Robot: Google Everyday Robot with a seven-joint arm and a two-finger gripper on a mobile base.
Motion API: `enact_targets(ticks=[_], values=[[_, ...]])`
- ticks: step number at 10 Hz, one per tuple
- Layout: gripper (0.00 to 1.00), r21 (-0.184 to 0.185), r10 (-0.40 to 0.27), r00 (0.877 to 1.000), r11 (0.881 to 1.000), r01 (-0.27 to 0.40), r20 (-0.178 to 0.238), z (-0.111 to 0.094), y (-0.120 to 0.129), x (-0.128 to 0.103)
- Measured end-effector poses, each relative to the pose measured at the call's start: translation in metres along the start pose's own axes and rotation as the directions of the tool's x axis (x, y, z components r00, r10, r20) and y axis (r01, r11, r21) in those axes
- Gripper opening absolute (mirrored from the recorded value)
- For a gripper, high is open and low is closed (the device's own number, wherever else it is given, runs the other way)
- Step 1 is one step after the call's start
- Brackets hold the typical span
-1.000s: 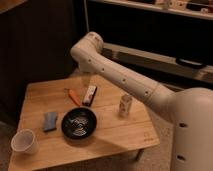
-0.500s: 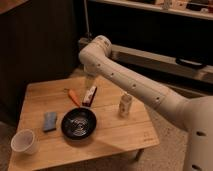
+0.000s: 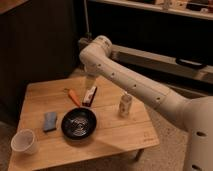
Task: Place the eraser on the white sponge
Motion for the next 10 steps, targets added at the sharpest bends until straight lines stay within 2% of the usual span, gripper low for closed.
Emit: enact_targets(ticks=[1, 2, 3, 4, 5, 6, 7, 8, 9, 10], values=[[0.80, 0.015, 0.124, 0.992, 0.992, -0.124, -0.019, 0.003, 0.010, -0.003], [0.80, 0.044, 0.237, 0.971, 0.971, -0.235, -0.028, 0.006, 0.011, 0.000], [0.80, 0.065, 0.348, 0.937, 0.936, -0.346, -0.028, 0.009, 0.015, 0.000], [0.80, 0.077, 0.490, 0.872, 0.869, -0.488, -0.008, 0.012, 0.020, -0.001], [0.80, 0.084, 0.614, 0.789, 0.785, -0.614, 0.025, 0.015, 0.023, 0.004], [0.80, 0.082, 0.677, 0.735, 0.730, -0.678, 0.048, 0.017, 0.024, 0.006], [0.80, 0.063, 0.789, 0.606, 0.602, -0.796, 0.100, 0.021, 0.028, 0.005], [0.80, 0.047, 0.842, 0.523, 0.522, -0.852, 0.131, 0.026, 0.027, 0.005], [0.80, 0.035, 0.877, 0.455, 0.456, -0.889, 0.154, 0.030, 0.023, 0.002], [0.80, 0.012, 0.913, 0.357, 0.362, -0.932, 0.195, 0.040, 0.017, -0.005]])
